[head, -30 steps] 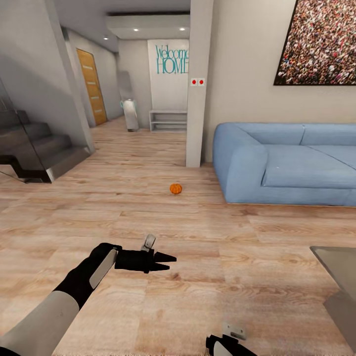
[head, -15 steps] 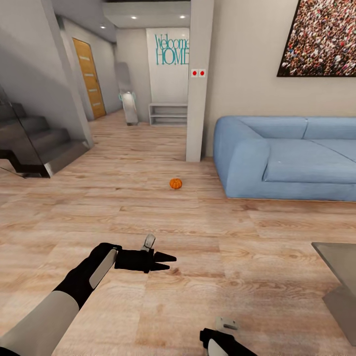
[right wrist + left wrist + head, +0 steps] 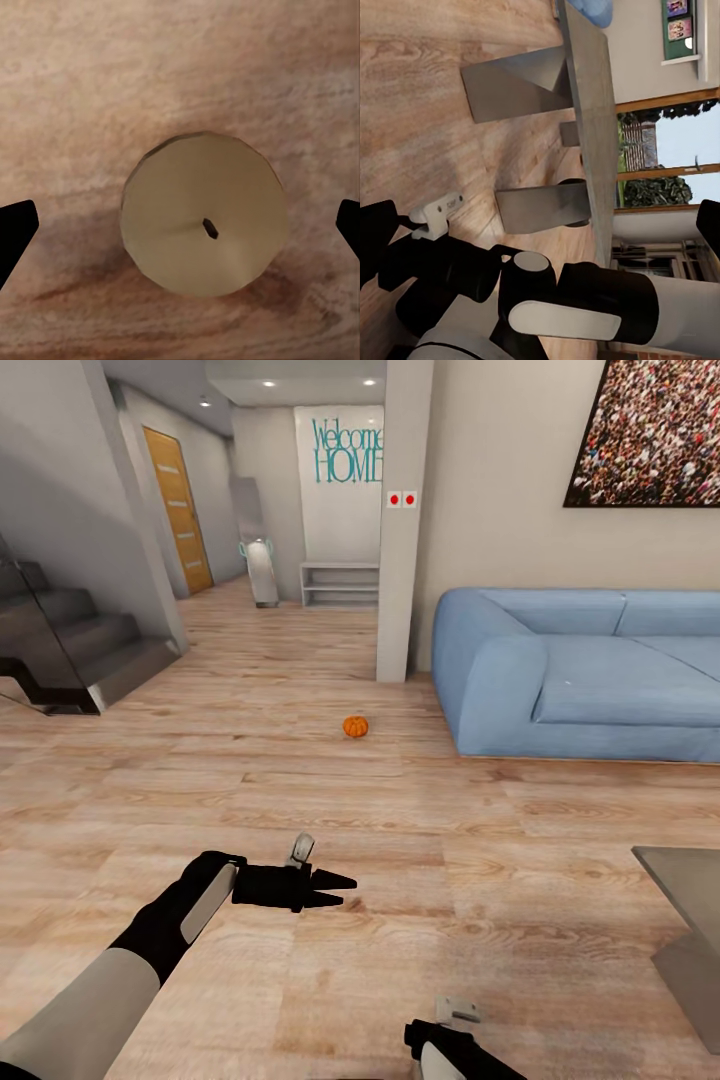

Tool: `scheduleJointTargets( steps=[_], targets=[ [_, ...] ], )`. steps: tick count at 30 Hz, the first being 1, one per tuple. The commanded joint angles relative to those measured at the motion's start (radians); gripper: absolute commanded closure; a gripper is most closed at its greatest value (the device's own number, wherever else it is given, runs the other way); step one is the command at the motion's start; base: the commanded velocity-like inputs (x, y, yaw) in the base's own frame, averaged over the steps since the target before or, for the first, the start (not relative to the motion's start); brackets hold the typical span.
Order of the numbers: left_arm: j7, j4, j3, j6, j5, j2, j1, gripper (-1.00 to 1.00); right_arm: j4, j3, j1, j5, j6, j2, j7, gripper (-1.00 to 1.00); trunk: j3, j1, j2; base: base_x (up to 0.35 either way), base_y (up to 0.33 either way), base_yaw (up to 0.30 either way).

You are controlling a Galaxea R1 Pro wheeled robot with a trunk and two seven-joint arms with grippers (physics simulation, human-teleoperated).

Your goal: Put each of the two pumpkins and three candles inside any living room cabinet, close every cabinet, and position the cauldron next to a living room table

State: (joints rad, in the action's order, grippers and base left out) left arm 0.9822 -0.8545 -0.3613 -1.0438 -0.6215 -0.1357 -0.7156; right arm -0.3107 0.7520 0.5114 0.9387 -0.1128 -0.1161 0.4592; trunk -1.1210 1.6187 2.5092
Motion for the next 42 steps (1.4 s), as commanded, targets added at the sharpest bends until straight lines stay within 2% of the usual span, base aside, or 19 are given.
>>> scheduleJointTargets(
  steps=[1, 8, 19, 23, 30, 42],
  targets=[
    [0.003, 0.000, -0.002, -0.003, -0.001, -0.001, -0.001, -1.00, -0.001, 0.006, 0.001, 0.003, -0.006, 0.001, 0.007, -1.00, -0.005, 0.000, 0.001, 0.000, 0.000, 0.000],
    [0.003, -0.001, -0.002, -0.003, -0.001, -0.001, -0.001, -1.00, -0.005, 0.002, 0.003, 0.001, -0.005, 0.006, 0.007, -1.00, -0.032, 0.003, 0.002, 0.000, 0.000, 0.000],
    [0.003, -0.002, -0.002, -0.003, -0.001, -0.001, 0.000, -1.00, -0.013, 0.003, 0.008, -0.001, -0.004, 0.005, 0.007, -1.00, -0.032, 0.003, 0.002, 0.000, 0.000, 0.000],
    [0.003, -0.010, -0.003, -0.003, 0.000, -0.001, 0.000, -1.00, -0.013, 0.003, 0.016, -0.001, -0.004, 0.004, 0.007, -1.00, -0.047, 0.005, 0.003, 0.000, 0.000, 0.000],
    [0.001, -0.022, -0.005, -0.003, 0.000, 0.000, 0.001, -1.00, -0.011, 0.001, 0.044, 0.000, -0.004, 0.007, 0.007, -1.00, -0.047, 0.005, 0.003, 0.000, 0.000, 0.000],
    [-0.003, -0.024, -0.007, -0.003, 0.000, 0.005, 0.001, -1.00, -0.006, 0.000, 0.051, 0.000, 0.012, 0.008, 0.007, -1.00, -0.047, 0.005, 0.003, 0.000, 0.000, 0.000]
  ],
)
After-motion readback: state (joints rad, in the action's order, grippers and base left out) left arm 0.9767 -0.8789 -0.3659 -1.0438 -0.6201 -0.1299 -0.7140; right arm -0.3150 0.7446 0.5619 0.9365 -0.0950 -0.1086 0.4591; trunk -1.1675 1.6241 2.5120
